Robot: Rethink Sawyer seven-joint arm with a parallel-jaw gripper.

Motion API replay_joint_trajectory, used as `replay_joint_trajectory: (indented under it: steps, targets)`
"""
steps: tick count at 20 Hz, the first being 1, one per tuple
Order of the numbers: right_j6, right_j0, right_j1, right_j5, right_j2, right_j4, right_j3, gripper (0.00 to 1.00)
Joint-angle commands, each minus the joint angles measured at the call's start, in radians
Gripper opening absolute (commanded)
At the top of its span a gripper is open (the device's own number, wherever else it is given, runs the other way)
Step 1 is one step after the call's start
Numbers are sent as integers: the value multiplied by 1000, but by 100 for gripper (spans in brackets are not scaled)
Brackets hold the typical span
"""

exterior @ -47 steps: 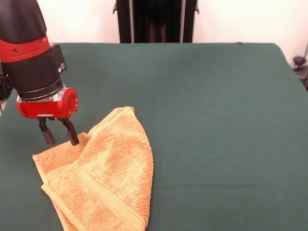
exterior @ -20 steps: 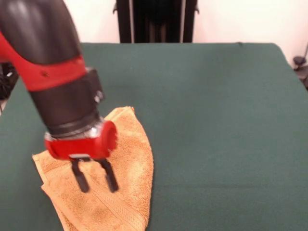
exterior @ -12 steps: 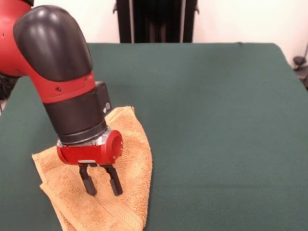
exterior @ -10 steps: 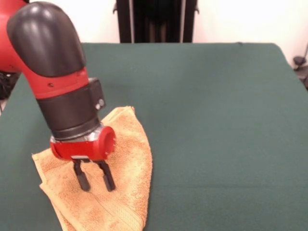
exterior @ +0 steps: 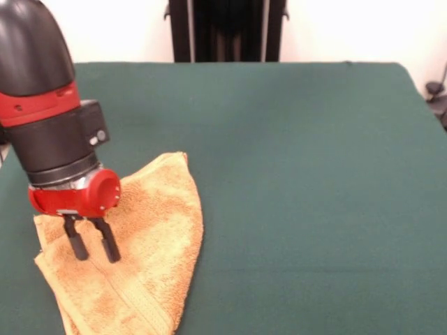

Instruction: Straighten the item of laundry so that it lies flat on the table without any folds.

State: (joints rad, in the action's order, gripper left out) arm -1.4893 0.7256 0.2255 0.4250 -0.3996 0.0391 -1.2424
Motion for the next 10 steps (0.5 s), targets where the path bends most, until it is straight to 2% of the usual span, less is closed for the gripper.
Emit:
replay_joint_trajectory:
  steps: [1, 4, 10]
  targets:
    - [12, -17, -73, 30, -44, -69, -51, 100]
    - [11, -22, -111, -8, -54, -73, -25, 100]
    - [-5, -38, -120, -32, -49, -73, -15, 100]
